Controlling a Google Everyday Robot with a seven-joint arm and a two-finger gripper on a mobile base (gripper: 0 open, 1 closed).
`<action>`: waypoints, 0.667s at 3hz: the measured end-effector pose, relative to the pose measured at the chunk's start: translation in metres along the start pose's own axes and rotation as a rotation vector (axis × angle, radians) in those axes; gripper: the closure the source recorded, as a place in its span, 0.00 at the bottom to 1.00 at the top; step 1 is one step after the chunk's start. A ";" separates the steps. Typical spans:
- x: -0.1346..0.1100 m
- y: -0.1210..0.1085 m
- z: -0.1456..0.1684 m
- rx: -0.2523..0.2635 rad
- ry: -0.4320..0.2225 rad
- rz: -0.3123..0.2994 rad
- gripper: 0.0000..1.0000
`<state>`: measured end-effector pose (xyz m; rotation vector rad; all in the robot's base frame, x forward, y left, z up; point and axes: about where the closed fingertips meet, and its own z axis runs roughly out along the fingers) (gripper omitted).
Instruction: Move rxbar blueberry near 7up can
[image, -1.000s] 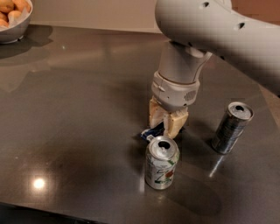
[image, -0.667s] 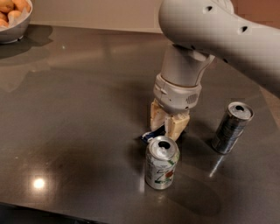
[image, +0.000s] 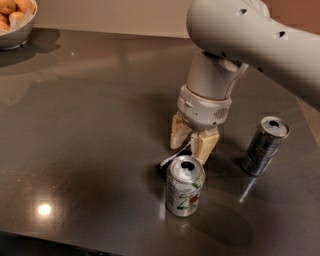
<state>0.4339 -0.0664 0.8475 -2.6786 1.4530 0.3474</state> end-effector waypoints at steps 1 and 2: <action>0.000 -0.003 0.000 0.014 0.001 0.000 0.00; 0.000 -0.003 0.000 0.014 0.001 0.000 0.00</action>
Offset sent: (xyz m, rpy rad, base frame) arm 0.0019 0.0017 0.0003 0.0058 -0.0113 -0.0028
